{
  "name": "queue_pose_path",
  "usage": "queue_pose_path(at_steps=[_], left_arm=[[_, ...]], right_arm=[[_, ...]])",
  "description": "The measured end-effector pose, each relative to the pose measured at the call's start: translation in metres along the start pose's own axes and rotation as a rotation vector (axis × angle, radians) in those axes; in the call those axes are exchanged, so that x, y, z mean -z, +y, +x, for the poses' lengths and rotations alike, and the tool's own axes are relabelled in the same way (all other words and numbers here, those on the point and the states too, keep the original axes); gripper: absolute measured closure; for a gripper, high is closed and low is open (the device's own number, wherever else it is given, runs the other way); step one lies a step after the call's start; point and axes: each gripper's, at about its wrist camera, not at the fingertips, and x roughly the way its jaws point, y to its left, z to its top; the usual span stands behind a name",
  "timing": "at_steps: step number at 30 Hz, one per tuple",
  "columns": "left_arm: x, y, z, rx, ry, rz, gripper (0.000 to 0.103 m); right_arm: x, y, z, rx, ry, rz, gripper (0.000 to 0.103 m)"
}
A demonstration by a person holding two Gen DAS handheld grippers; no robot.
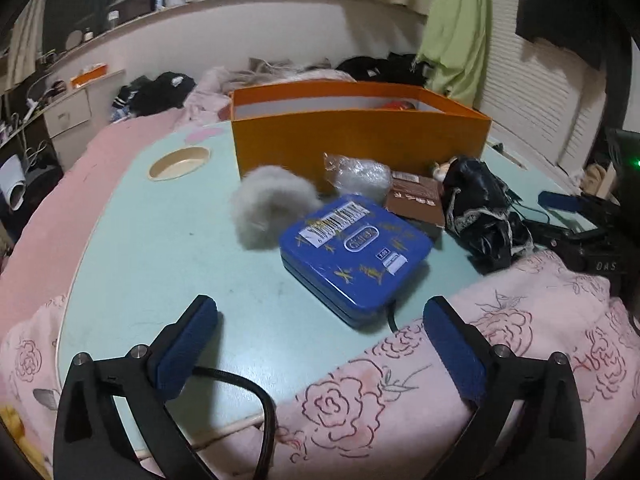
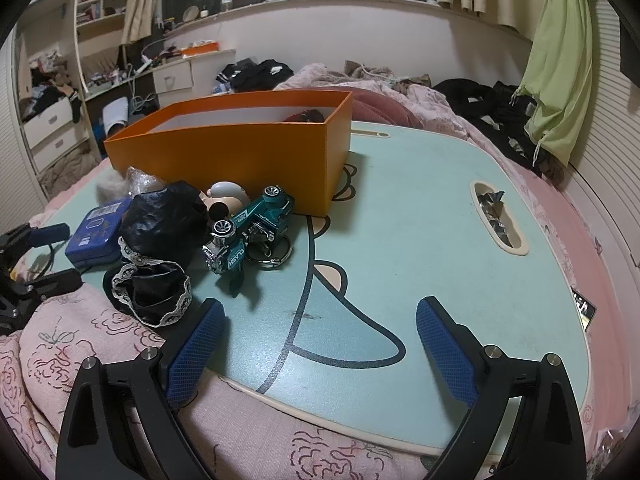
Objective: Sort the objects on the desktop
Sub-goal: 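Lift the plastic bag out and place it beside the blue tin, left gripper, then reach into the orange box and grasp the dark red-symbol tin, right gripper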
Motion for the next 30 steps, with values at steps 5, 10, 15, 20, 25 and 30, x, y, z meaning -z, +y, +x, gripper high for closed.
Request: queue_pose_path(at_steps=[5,10,15,20,25,30], left_arm=[[0.005,0.003,-0.003,0.004,-0.022,-0.006,0.0],[0.004,0.001,-0.002,0.006,-0.035,-0.009,0.0],[0.003,0.002,-0.001,0.008,-0.041,-0.01,0.0],[0.003,0.003,0.0,0.011,-0.045,-0.01,0.0],[0.002,0.003,-0.001,0.015,-0.053,-0.012,0.0],[0.004,0.005,-0.001,0.023,-0.064,-0.017,0.0]], right_arm=[[0.001,0.0,0.001,0.002,0.002,0.0,0.006],[-0.007,0.0,-0.001,-0.009,0.018,0.003,0.015],[-0.073,0.014,-0.025,-0.019,-0.063,-0.055,0.016],[-0.151,0.046,0.009,0.059,0.074,-0.16,0.016],[-0.187,0.07,0.092,0.136,0.332,-0.233,0.017],[-0.197,0.07,0.141,0.207,0.469,-0.234,0.017]])
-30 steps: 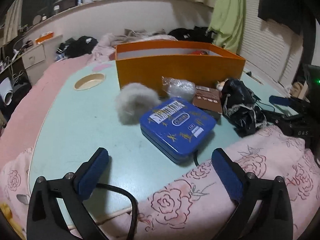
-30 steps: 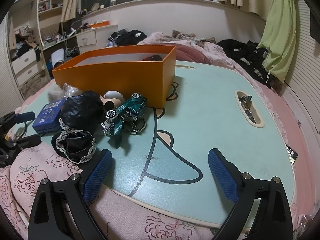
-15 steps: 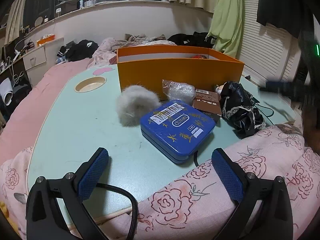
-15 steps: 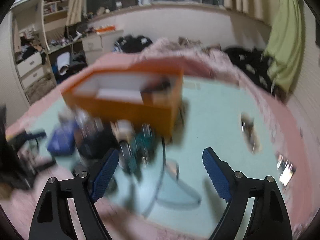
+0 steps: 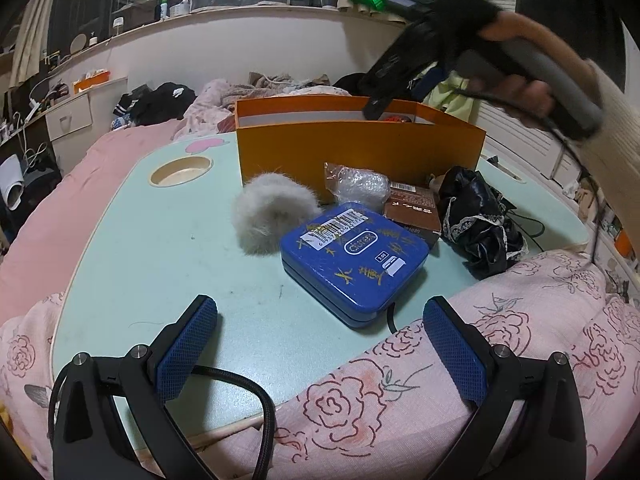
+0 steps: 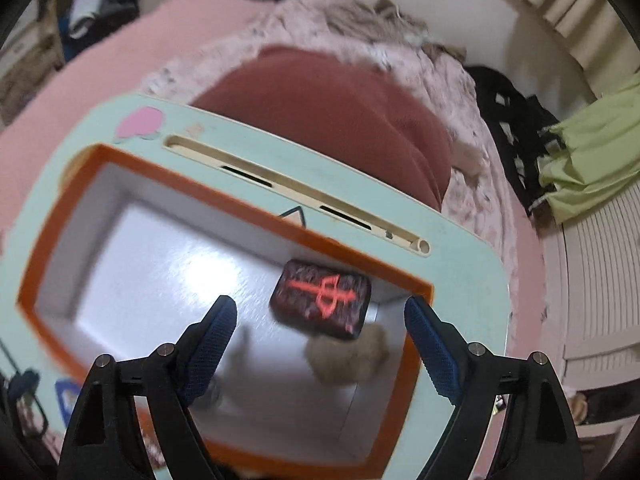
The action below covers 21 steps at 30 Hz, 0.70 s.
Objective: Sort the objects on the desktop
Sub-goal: 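Reach into the orange box and grasp the dark red-symbol tin, right gripper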
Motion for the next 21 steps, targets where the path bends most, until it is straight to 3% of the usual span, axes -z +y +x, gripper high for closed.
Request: queue_pose_path(at_steps=[2,6,12,15,18,21], left_arm=[[0.0,0.0,0.0,0.003,-0.003,-0.002,0.0],[0.0,0.001,-0.001,0.007,-0.007,-0.004,0.0],[0.0,-0.001,-0.002,0.007,-0.007,-0.005,0.0],[0.0,-0.001,-0.002,0.007,-0.007,-0.004,0.0],[0.0,-0.001,-0.002,0.007,-0.007,-0.005,0.0],[0.0,-0.001,-0.001,0.007,-0.007,-0.004,0.0]], right_arm=[[-0.005,0.001,0.013,-0.024,0.054,0.014,0.019],[-0.004,-0.002,0.045,-0.064,0.175,0.083,0.041],[-0.009,-0.009,0.014,-0.127,0.08,0.114,0.042],[0.0,-0.02,-0.032,-0.179,-0.04,0.139,0.042],[0.023,-0.028,-0.09,-0.285,-0.161,0.145,0.042],[0.055,-0.017,-0.122,-0.39,-0.217,0.114,0.042]])
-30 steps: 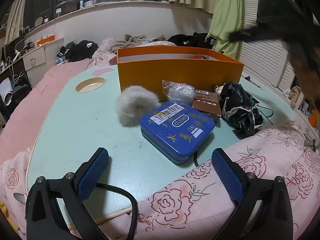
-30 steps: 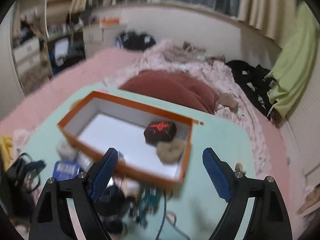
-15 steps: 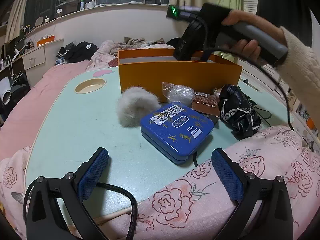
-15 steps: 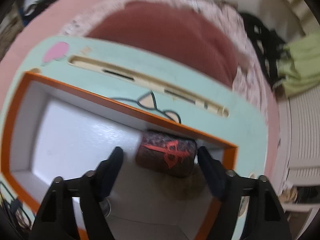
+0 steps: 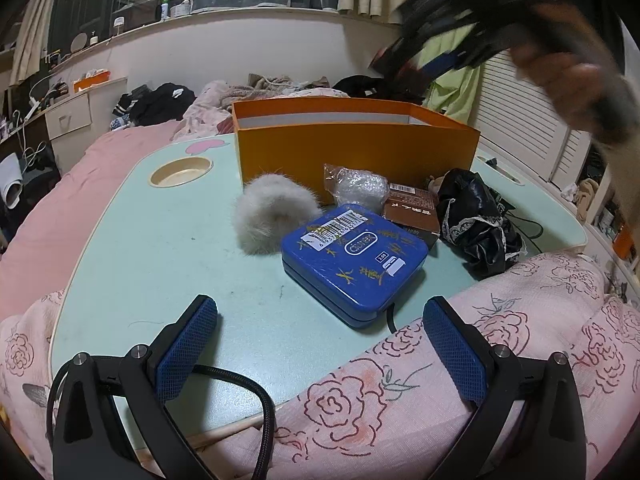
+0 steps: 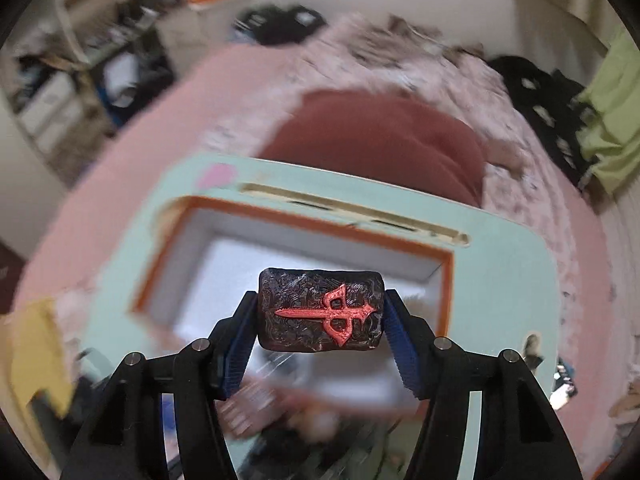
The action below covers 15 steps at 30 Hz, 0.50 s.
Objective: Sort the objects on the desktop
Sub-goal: 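Lift the red-symbol tin out and set it beside the plastic bag, right gripper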
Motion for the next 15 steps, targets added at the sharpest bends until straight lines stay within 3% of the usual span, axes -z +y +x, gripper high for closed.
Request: queue_pose_path(at_steps=[4,9,11,13,15], left_arm=[[0.0,0.0,0.0,-0.001,0.001,0.001,0.0],[0.0,0.0,0.001,0.0,0.001,0.001,0.0],[0.0,0.0,0.0,0.0,0.001,0.001,0.0],[0.0,0.0,0.001,0.0,0.001,0.0,0.0],[0.0,0.0,0.001,0.0,0.0,0.0,0.0]], right_arm=[[0.045,0.029,-0.007,-0.11,0.05,-0.068,0.042],[0.068,0.042,0.02,-0.098,0.082,-0.094,0.042],[0.064,0.026,0.02,-0.148,0.03,-0.038,0.041],[0.073,0.012,0.012,-0.143,-0.045,0.032,0.023],[0.09,0.004,0.0,-0.139,-0.112,0.049,0.021]])
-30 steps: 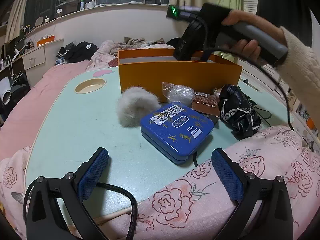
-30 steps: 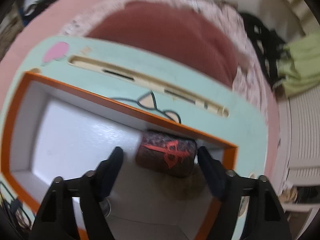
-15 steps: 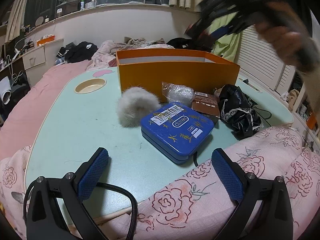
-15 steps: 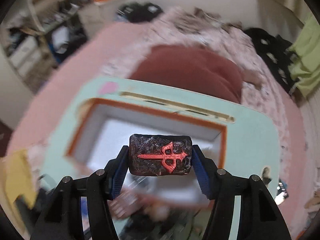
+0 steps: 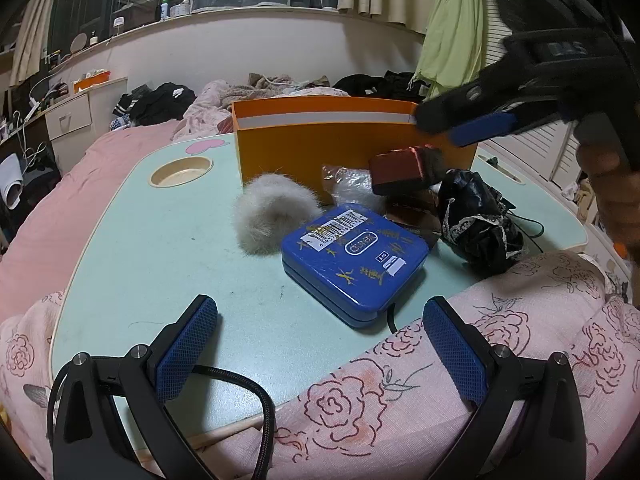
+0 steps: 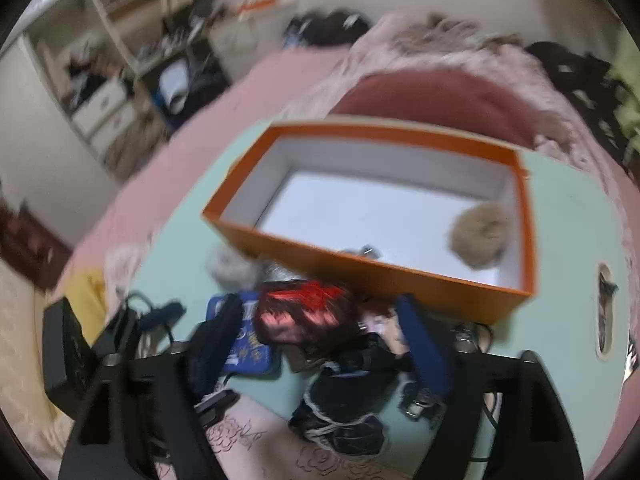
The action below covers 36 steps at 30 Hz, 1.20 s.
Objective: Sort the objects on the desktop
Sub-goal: 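Lift the red-symbol tin out and set it beside the plastic bag, right gripper, then reach into the orange box and grasp the beige fur ball, left gripper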
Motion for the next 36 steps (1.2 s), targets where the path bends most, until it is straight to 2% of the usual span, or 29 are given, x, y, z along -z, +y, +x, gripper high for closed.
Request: queue_pose_path(at_steps=[6,8,12,14,15,18,24,31,34,36], left_arm=[[0.0,0.0,0.001,-0.001,0.001,0.0,0.0],[0.0,0.0,0.001,-0.002,0.002,0.0,0.0],[0.001,0.0,0.001,-0.005,0.005,0.002,0.0],[0.001,0.0,0.001,-0.008,0.006,0.003,0.0],[0.001,0.0,0.001,-0.009,0.008,0.004,0.0],[0.001,0.001,0.0,-0.01,0.01,0.005,0.0],[0.0,0.001,0.001,-0.01,0.015,0.004,0.0],[-0.008,0.003,0.003,-0.039,0.073,-0.009,0.0],[-0.02,0.006,-0.003,-0.054,0.093,-0.028,0.0],[-0.04,0.008,-0.02,-0.043,0.053,-0.069,0.0]], right_arm=[[0.067,-0.028,-0.035,0.2,-0.102,-0.034,0.021],[0.085,-0.038,-0.034,0.226,-0.1,-0.036,0.021],[0.106,-0.058,-0.017,0.21,-0.063,-0.004,0.02],[0.109,-0.057,-0.011,0.263,-0.112,-0.043,0.014],[0.109,-0.057,-0.009,0.27,-0.126,-0.052,0.008],[0.108,-0.061,-0.005,0.261,-0.125,-0.061,0.003],[0.108,-0.062,-0.001,0.254,-0.129,-0.067,0.002],[0.106,-0.059,0.0,0.252,-0.132,-0.066,0.002],[0.104,-0.059,0.001,0.25,-0.132,-0.066,0.001],[0.104,-0.059,0.001,0.251,-0.132,-0.067,0.001]])
